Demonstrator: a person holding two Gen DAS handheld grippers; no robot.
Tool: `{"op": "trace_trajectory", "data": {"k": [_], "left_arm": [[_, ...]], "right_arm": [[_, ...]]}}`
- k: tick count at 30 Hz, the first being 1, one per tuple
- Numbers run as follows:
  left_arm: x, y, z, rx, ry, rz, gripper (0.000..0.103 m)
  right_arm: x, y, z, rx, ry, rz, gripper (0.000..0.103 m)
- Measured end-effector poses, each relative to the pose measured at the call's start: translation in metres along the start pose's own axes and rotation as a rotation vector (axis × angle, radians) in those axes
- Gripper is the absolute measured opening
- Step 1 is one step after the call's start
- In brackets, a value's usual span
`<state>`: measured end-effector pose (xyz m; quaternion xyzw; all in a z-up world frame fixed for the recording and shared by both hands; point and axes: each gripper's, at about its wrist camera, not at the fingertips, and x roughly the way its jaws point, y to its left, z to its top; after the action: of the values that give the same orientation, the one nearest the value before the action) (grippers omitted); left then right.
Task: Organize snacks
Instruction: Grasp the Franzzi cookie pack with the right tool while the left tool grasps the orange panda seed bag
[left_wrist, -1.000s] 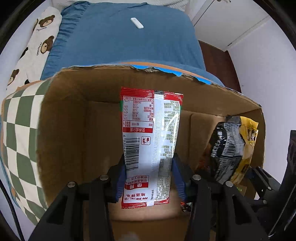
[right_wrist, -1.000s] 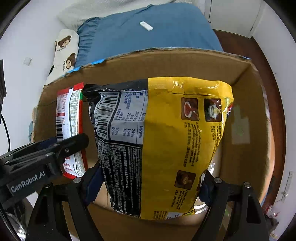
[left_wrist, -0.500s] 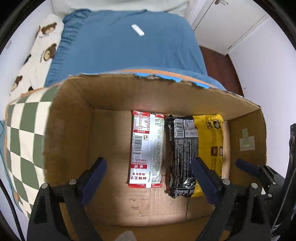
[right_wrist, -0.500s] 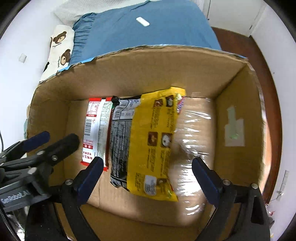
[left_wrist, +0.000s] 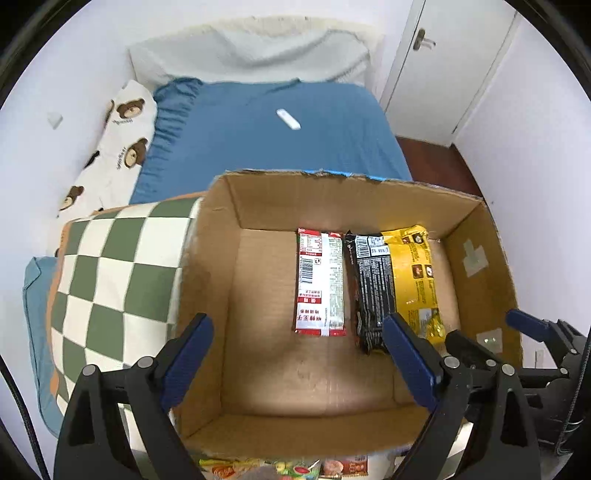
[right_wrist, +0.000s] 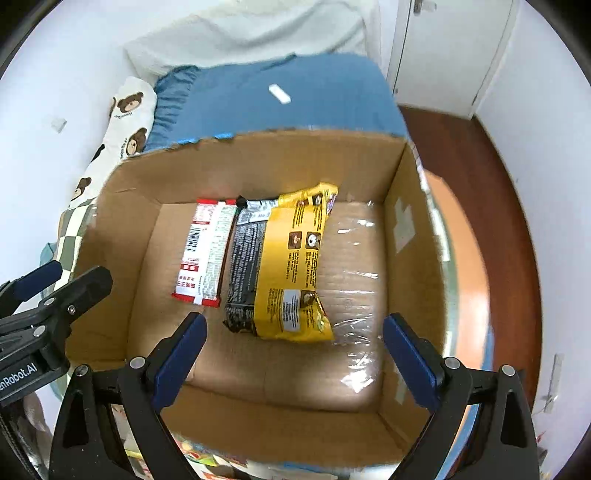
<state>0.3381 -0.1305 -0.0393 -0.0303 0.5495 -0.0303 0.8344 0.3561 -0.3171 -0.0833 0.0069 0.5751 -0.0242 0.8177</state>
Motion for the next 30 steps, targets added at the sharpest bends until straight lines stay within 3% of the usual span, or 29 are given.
{"op": "trace_trajectory", "data": {"k": [11, 19, 26, 30], "left_arm": [[-0.082, 0.001, -0.035, 0.004, -0.179, 0.0, 0.094], [-0.108, 0.011, -0.067, -0.024, -0.216, -0.024, 0.094], [-0.091, 0.034, -0.129, -0.044, -0.128, 0.008, 0.094], [-0.056, 0.056, -0.197, -0.028, 0.0, 0.072, 0.094]], "right_arm": [[-0.097, 0.012, -0.052, -0.021, -0.183, 0.002, 0.098], [-0.143, 0.008, -0.093, 0.034, -0.242, 0.062, 0.098], [-0.116, -0.001, -0.149, 0.097, -0.131, 0.132, 0.098], [-0.07, -0.016, -0.192, 0.182, -0.017, 0.151, 0.098]]}}
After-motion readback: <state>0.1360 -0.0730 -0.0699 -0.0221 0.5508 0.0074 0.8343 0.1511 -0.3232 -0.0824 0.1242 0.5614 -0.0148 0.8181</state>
